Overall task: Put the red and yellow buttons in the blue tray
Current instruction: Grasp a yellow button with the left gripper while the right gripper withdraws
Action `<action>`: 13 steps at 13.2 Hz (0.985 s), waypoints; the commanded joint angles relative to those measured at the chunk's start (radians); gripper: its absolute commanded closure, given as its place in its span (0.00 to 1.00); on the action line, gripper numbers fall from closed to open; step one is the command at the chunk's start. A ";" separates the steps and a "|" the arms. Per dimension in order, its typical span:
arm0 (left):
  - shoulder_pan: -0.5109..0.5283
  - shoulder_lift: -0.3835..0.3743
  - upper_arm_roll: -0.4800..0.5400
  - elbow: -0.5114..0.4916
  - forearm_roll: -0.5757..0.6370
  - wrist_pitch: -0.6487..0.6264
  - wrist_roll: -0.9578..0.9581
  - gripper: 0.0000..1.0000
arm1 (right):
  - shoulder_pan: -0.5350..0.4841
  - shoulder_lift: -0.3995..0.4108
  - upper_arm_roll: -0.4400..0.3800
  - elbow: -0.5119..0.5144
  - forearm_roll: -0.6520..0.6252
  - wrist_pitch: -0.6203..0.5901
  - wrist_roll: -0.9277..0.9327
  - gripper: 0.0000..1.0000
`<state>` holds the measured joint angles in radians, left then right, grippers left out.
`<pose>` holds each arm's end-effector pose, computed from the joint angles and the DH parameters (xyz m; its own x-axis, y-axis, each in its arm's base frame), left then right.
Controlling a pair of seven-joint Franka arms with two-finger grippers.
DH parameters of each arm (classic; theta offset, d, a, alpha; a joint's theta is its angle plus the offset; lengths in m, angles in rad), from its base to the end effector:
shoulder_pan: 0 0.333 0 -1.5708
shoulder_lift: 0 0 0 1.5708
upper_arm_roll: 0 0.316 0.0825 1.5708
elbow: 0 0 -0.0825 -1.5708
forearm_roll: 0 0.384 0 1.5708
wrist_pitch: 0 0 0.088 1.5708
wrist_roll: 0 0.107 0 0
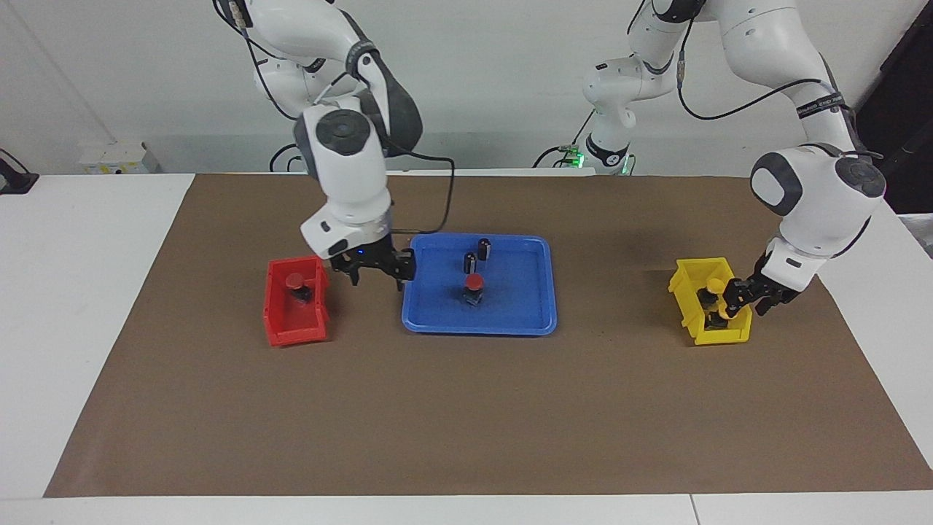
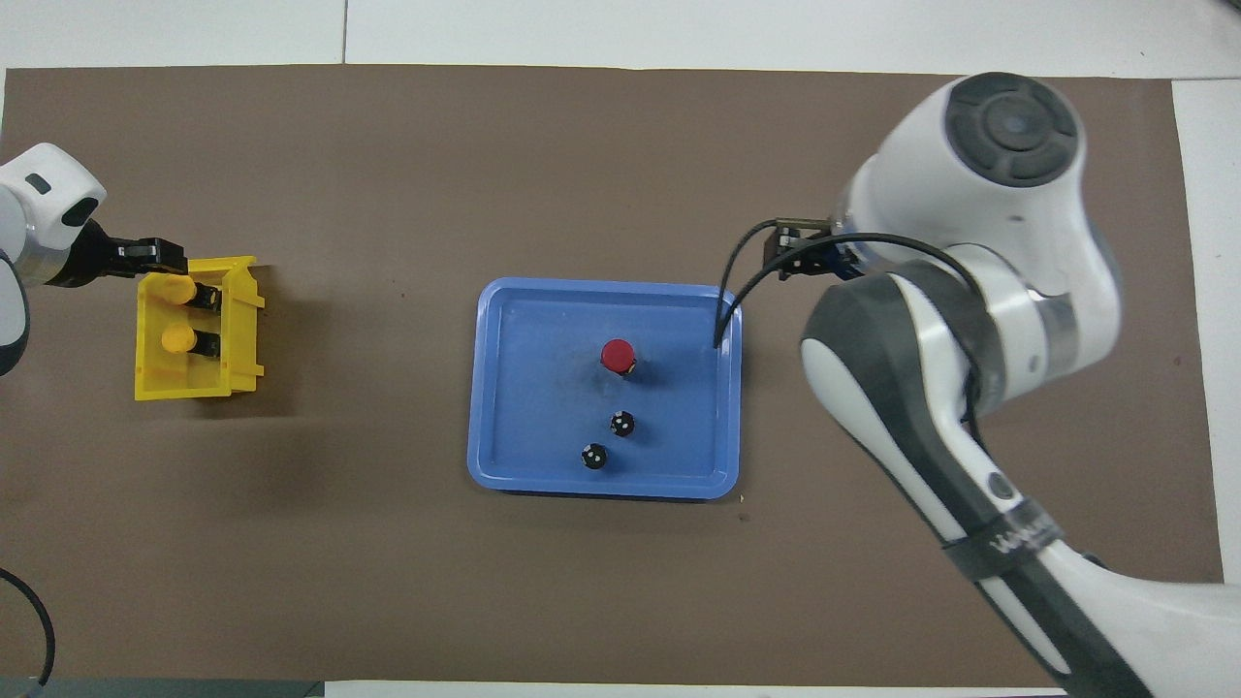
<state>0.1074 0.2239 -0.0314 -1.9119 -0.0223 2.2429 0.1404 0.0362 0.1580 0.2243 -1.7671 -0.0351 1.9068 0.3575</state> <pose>0.6162 0.0472 0.3900 0.9928 -0.0494 0.1093 -0.0509 -0.9986 0.0106 0.5873 0.1473 0.4699 0.9961 -0.0875 -0.0140 -0.0875 -0.9962 0.0030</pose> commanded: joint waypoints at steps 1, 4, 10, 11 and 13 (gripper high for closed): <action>-0.026 -0.018 0.008 -0.051 -0.004 0.034 -0.018 0.34 | -0.123 -0.133 0.015 -0.233 0.035 0.069 -0.228 0.15; -0.020 -0.023 0.010 -0.070 -0.004 0.041 -0.016 0.34 | -0.186 -0.176 0.015 -0.362 0.035 0.176 -0.313 0.21; -0.017 -0.020 0.010 -0.088 -0.004 0.066 -0.018 0.77 | -0.231 -0.187 0.014 -0.489 0.035 0.366 -0.403 0.30; -0.014 -0.018 0.010 -0.087 -0.004 0.066 -0.016 0.98 | -0.245 -0.184 0.014 -0.497 0.035 0.368 -0.426 0.30; -0.014 -0.017 0.010 -0.069 -0.004 0.046 -0.019 0.98 | -0.246 -0.179 0.014 -0.517 0.035 0.411 -0.431 0.31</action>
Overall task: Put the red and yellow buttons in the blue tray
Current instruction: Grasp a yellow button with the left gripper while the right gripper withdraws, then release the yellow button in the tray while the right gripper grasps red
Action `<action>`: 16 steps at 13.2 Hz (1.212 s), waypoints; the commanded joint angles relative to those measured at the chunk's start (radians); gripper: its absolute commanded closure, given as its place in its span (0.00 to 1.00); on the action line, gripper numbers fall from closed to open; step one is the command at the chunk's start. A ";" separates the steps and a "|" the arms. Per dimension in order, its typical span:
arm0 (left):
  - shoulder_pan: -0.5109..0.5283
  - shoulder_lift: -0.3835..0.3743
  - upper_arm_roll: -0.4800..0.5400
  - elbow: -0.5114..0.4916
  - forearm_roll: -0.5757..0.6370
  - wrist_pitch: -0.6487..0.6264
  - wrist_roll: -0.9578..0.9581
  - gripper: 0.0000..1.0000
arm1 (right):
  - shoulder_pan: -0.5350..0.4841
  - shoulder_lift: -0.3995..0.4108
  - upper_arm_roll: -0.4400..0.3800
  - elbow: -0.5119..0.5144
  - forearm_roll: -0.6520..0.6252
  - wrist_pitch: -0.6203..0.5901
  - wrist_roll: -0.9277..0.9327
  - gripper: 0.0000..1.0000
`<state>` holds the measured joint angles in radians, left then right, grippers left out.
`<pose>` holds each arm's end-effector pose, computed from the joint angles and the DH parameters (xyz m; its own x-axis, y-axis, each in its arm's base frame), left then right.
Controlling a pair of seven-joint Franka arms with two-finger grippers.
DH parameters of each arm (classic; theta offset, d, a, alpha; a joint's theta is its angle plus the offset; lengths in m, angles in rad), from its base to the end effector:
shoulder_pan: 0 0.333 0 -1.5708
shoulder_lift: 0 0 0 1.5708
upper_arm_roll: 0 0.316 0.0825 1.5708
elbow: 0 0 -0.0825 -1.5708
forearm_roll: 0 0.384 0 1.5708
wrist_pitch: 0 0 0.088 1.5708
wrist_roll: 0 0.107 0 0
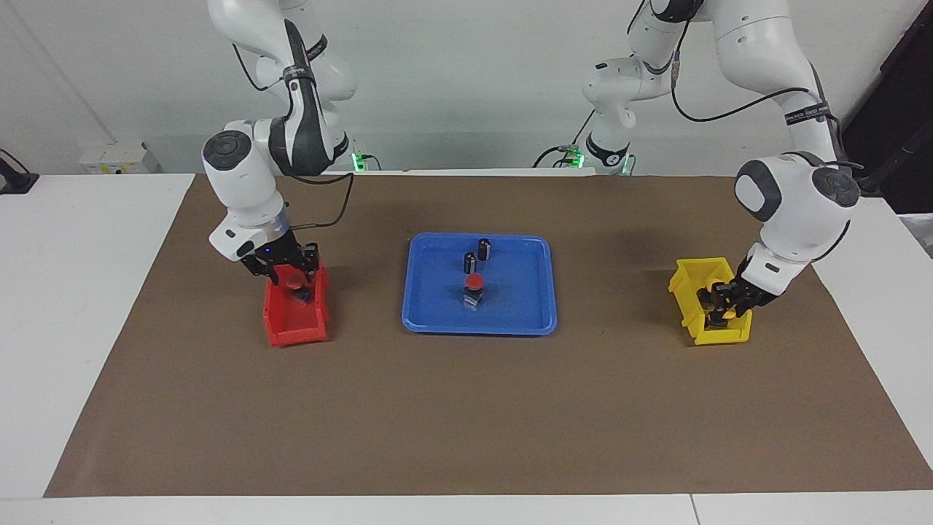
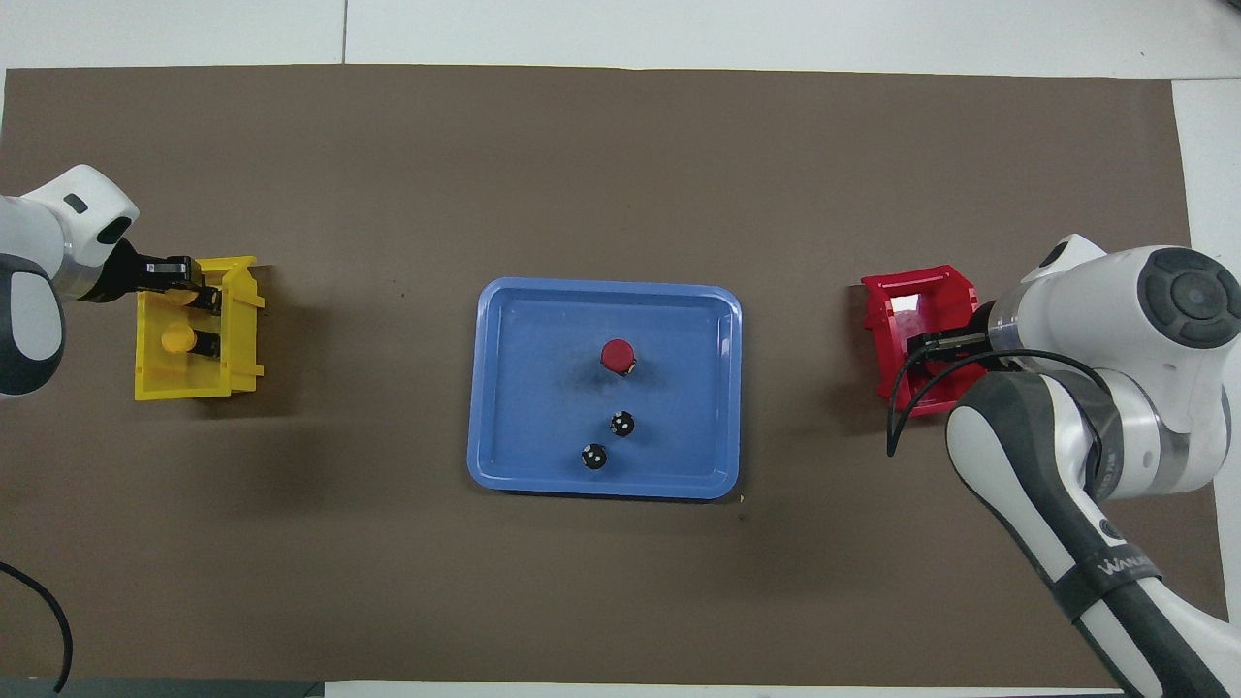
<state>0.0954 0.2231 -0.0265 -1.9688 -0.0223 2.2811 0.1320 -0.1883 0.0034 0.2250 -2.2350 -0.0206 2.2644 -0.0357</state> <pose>0.6064 0.0419 0.3679 0.9947 -0.0476 0.0913 -0.0489 -0.9987 0.0121 0.5266 0.0188 0.3711 0.9960 0.0854 0.0254 0.0850 -0.9962 0.0163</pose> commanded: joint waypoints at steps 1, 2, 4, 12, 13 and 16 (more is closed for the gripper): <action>-0.005 -0.015 0.005 0.028 -0.004 -0.040 -0.023 0.98 | -0.022 -0.031 0.013 -0.069 0.022 0.069 -0.039 0.32; -0.008 -0.013 0.005 0.110 -0.004 -0.142 -0.037 0.98 | -0.022 -0.034 0.013 -0.086 0.022 0.087 -0.039 0.33; -0.014 -0.013 0.005 0.270 0.002 -0.352 -0.051 0.98 | -0.023 -0.036 0.013 -0.094 0.022 0.093 -0.039 0.34; -0.561 -0.039 -0.006 0.231 0.038 -0.320 -0.718 0.98 | -0.025 -0.043 0.013 -0.111 0.022 0.093 -0.047 0.74; -0.588 -0.030 -0.004 0.199 0.000 -0.263 -0.736 0.98 | -0.025 -0.039 0.013 -0.092 0.022 0.081 -0.050 0.74; -0.632 -0.015 -0.006 0.116 -0.069 -0.111 -0.770 0.98 | -0.020 0.003 0.013 0.102 0.022 -0.134 -0.064 0.74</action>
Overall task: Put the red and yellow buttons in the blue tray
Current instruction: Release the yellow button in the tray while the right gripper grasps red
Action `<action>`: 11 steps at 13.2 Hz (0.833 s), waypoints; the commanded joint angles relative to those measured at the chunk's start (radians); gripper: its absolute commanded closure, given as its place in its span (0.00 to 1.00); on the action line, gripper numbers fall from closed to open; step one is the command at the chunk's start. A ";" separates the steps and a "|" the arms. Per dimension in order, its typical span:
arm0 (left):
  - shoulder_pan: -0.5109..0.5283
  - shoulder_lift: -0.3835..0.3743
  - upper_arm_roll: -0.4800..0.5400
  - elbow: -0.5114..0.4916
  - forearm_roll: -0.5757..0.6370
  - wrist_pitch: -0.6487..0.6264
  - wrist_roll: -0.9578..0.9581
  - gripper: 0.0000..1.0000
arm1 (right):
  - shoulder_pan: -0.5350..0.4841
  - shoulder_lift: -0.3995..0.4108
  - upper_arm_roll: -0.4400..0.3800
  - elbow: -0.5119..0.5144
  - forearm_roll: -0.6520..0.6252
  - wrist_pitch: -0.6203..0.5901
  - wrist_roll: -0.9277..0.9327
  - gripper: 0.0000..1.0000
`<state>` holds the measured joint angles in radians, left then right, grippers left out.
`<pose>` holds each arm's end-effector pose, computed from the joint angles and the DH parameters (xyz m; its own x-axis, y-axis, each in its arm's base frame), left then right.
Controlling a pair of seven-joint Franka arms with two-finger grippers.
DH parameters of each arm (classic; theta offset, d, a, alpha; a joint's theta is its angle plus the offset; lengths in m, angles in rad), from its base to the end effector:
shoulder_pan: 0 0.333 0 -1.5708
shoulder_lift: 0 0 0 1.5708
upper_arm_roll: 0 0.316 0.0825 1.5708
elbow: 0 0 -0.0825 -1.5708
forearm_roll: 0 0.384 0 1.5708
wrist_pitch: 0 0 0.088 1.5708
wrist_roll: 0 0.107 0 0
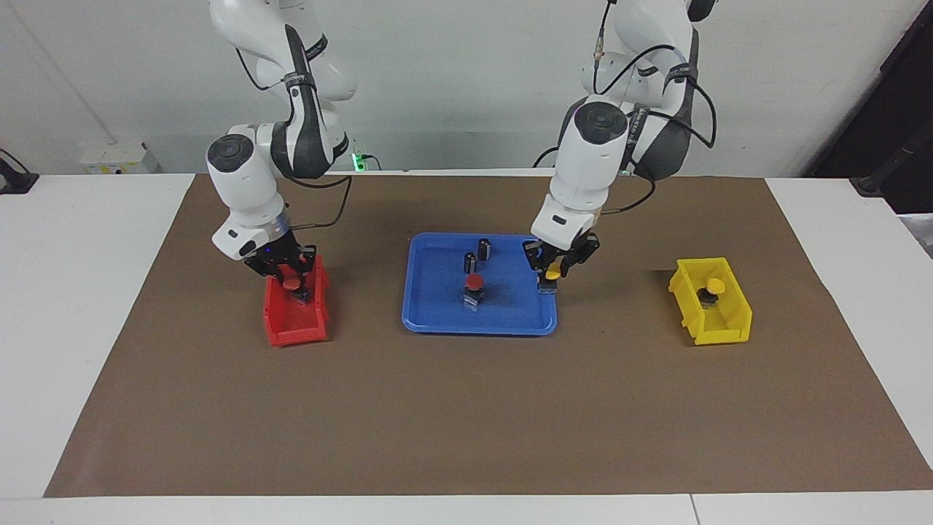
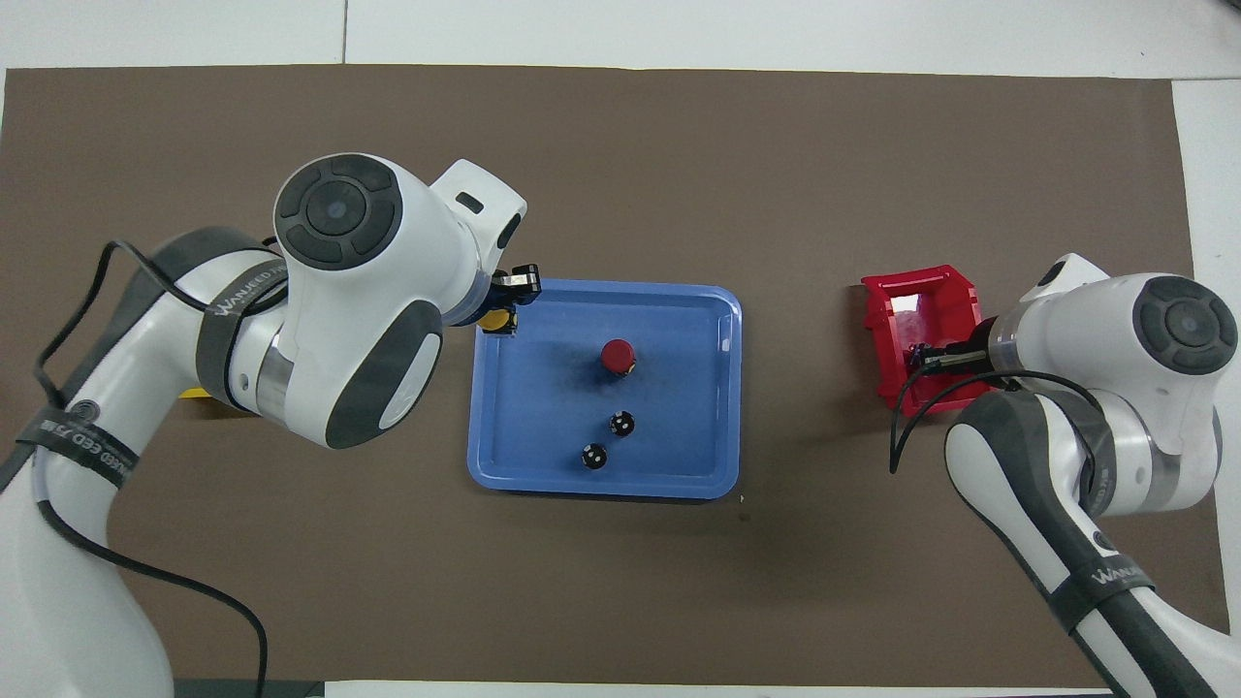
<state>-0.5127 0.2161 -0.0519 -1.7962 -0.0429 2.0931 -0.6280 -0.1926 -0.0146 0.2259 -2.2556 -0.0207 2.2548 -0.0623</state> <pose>0.5297 -0.3357 0.4352 0.9956 0.0864 0.0357 0.0830 -0.9927 0.0876 0.5193 0.0168 0.3703 0.9940 0.1085 0.0120 0.1082 -0.9939 0.0203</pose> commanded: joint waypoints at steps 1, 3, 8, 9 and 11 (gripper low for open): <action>-0.044 -0.003 0.020 -0.074 -0.061 0.111 -0.022 0.98 | -0.008 0.036 0.012 0.196 0.022 -0.199 -0.033 0.74; -0.061 0.000 0.020 -0.101 -0.061 0.172 -0.048 0.98 | 0.001 0.057 0.018 0.318 0.022 -0.315 -0.007 0.74; -0.090 0.068 0.024 -0.098 -0.060 0.199 -0.068 0.98 | 0.137 0.146 0.018 0.566 0.022 -0.480 0.234 0.74; -0.092 0.074 0.024 -0.098 -0.060 0.200 -0.070 0.91 | 0.160 0.146 0.018 0.570 0.025 -0.474 0.278 0.74; -0.092 0.074 0.024 -0.100 -0.060 0.193 -0.090 0.47 | 0.197 0.157 0.018 0.565 0.060 -0.449 0.346 0.73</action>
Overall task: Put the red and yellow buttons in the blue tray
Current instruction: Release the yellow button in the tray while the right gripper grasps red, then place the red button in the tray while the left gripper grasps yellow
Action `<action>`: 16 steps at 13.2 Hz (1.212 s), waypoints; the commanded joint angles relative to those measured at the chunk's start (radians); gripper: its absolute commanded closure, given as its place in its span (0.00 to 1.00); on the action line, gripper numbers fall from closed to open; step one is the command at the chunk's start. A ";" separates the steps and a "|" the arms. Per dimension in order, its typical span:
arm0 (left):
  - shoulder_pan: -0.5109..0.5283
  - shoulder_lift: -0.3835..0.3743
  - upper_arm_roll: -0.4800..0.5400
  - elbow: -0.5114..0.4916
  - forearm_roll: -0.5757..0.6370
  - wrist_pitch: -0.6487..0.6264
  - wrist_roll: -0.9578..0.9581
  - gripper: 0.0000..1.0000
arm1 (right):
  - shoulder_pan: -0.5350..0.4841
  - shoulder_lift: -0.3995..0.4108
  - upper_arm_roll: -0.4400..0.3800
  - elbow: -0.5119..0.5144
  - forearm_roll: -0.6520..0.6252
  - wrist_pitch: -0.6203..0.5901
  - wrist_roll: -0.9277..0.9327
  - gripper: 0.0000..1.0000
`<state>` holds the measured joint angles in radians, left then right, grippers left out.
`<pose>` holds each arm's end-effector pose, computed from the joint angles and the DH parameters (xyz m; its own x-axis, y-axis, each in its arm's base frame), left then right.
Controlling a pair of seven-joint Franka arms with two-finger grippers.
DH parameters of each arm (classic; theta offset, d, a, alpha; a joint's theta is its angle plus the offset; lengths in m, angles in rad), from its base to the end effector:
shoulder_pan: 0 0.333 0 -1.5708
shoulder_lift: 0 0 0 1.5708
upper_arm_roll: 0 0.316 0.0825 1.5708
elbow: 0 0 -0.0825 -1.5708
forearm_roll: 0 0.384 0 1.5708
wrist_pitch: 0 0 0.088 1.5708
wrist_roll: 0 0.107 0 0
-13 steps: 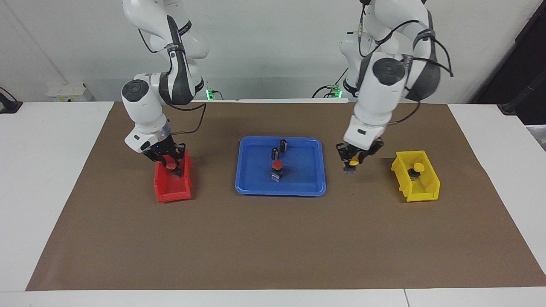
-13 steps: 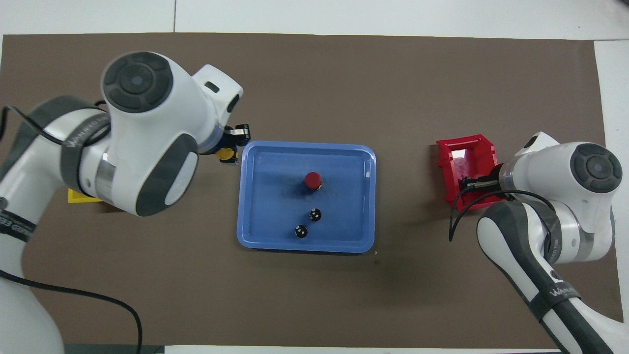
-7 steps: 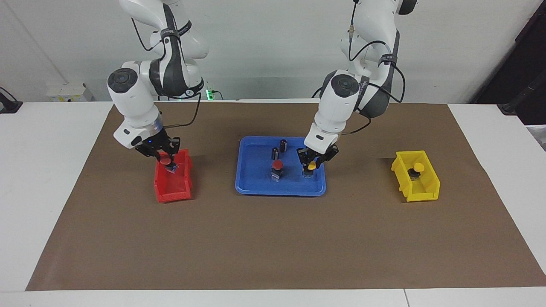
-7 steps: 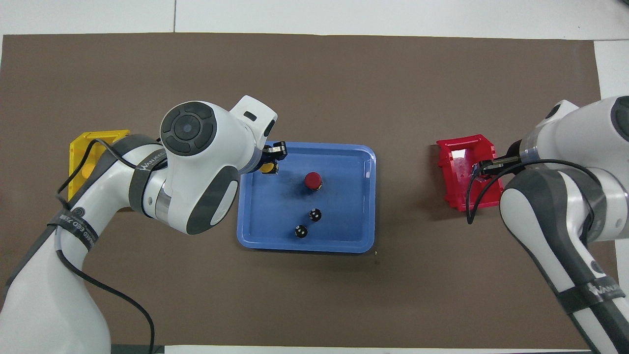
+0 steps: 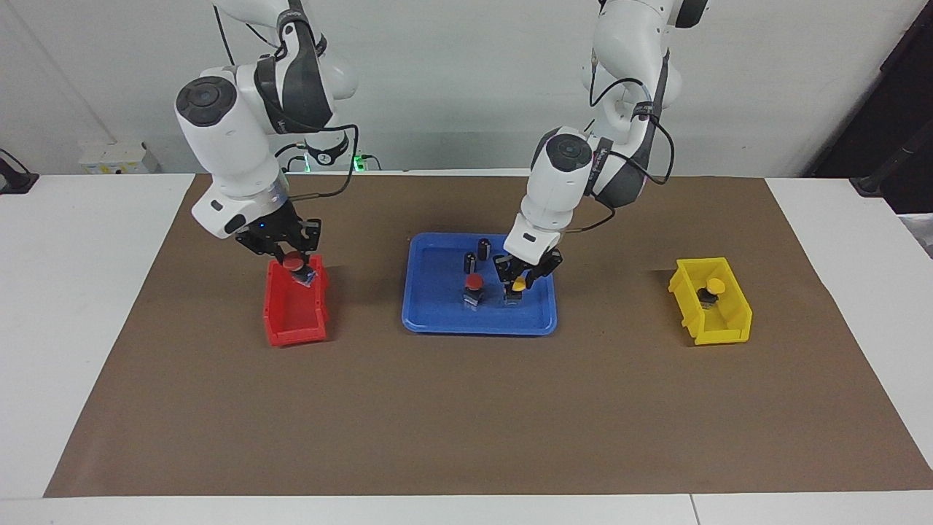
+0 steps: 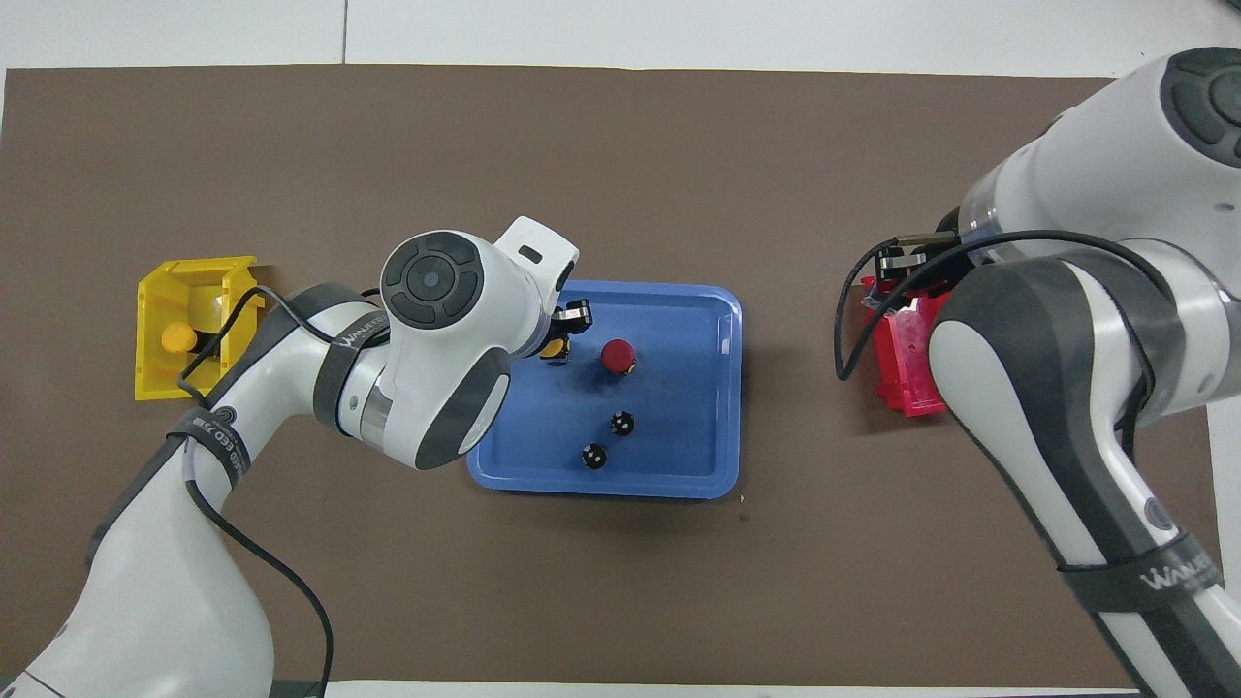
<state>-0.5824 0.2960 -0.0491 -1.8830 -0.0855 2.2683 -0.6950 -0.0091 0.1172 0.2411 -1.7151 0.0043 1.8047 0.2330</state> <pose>0.5087 -0.3726 0.3611 0.9928 0.1188 0.0126 0.1164 -0.9859 0.1204 0.5809 0.1316 0.5102 0.9995 -0.0029 -0.0310 -0.0037 -0.9997 -0.0256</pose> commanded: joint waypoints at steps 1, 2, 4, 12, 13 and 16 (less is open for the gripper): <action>-0.022 -0.006 0.022 -0.012 -0.017 0.013 -0.040 0.34 | 0.036 0.028 0.003 0.016 0.037 0.028 0.093 0.73; -0.022 -0.006 0.022 -0.008 -0.016 0.004 -0.041 0.21 | 0.052 0.024 0.003 -0.009 0.037 0.069 0.133 0.73; -0.013 -0.021 0.026 0.007 -0.010 -0.068 -0.034 0.00 | 0.087 0.006 0.003 -0.084 0.037 0.169 0.196 0.73; 0.338 -0.153 0.031 0.082 0.104 -0.409 0.401 0.00 | 0.244 0.019 0.003 -0.261 0.037 0.412 0.351 0.73; 0.395 -0.155 0.031 0.082 0.104 -0.408 0.489 0.00 | 0.251 0.030 0.003 -0.277 0.036 0.439 0.354 0.73; 0.551 -0.152 0.029 0.079 0.104 -0.391 0.739 0.00 | 0.297 0.090 0.003 -0.278 0.019 0.463 0.388 0.72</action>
<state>-0.1015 0.1419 -0.0054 -1.8073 0.0016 1.8838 -0.0743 0.2728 0.1794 0.2432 -1.9876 0.0213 2.2421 0.5950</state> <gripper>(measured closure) 0.000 0.590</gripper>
